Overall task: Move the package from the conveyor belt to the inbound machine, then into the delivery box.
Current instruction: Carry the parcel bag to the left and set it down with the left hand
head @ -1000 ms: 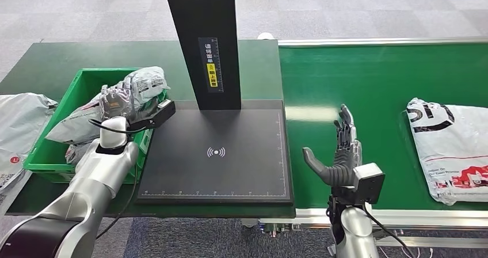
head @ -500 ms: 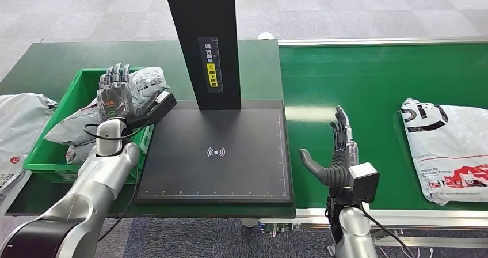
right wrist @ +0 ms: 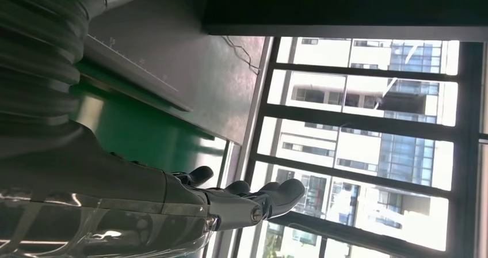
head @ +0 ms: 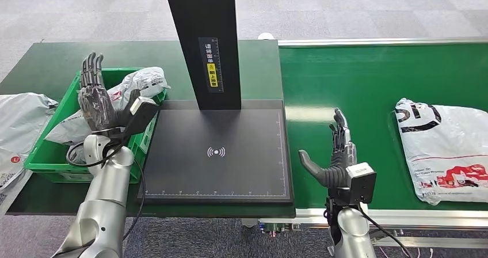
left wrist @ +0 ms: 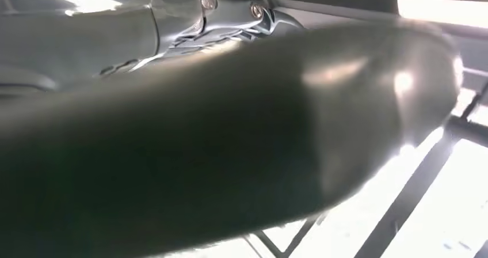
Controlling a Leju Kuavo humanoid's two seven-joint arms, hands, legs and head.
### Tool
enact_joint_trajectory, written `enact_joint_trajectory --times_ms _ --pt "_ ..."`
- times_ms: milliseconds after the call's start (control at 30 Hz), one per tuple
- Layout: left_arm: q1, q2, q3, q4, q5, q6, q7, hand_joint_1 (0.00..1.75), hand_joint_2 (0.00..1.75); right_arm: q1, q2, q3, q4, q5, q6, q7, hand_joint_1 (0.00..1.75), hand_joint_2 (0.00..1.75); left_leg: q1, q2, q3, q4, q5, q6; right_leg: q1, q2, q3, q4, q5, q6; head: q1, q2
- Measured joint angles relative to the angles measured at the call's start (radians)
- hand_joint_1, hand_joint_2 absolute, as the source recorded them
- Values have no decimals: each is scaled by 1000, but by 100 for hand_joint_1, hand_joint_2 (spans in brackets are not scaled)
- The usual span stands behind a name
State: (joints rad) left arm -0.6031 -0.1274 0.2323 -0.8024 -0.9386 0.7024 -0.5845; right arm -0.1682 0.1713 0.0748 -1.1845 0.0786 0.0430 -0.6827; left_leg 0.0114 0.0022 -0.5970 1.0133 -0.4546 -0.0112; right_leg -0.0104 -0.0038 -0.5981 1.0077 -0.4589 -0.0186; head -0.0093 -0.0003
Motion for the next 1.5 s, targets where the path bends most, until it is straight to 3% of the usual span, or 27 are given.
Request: enact_joint_trajectory --times_ms 100,200,333,467,600,700,900,1500 --pt "33 -23 -15 -27 198 -3 -76 0 0 0 0 0 5 -6 -5 -8 0 175 0 0 0 0 0 0 0 0 0 0 0 0 0 0" --pt "88 -27 -105 -90 403 -28 -84 0 0 0 -2 0 5 -9 -7 -13 0 175 0 0 0 0 0 0 0 0 0 0 0 0 0 0" --pt "176 -16 -249 -209 690 -231 -63 0 0 0 -6 0 5 -13 -9 -16 0 175 0 0 -1 0 -1 1 0 0 0 0 0 1 0 0" --pt "278 -2 -372 -323 890 -519 -66 0 175 0 -10 0 4 -18 -3 -16 0 175 0 0 -1 0 -1 1 0 0 0 -1 -1 1 0 0" --pt "365 5 -449 -386 1037 -749 -51 0 175 0 -13 0 4 -25 1 -17 0 175 0 0 -1 0 -2 2 0 0 0 -1 -1 1 0 0" --pt "411 3 -494 -394 1044 -812 -24 0 175 1 -13 1 3 -25 3 -17 0 175 0 0 -1 0 -2 2 0 -1 0 -1 -1 1 0 0" --pt "458 -15 -539 -358 1012 -811 -15 0 175 7 -13 16 -7 -13 17 -5 0 175 0 0 -1 0 -2 2 0 0 0 -1 -1 1 0 0" --pt "487 -34 -541 -280 990 -779 -18 0 175 -15 0 72 79 -47 102 20 0 175 0 0 -1 0 -2 2 0 -1 0 -1 -1 1 0 0"
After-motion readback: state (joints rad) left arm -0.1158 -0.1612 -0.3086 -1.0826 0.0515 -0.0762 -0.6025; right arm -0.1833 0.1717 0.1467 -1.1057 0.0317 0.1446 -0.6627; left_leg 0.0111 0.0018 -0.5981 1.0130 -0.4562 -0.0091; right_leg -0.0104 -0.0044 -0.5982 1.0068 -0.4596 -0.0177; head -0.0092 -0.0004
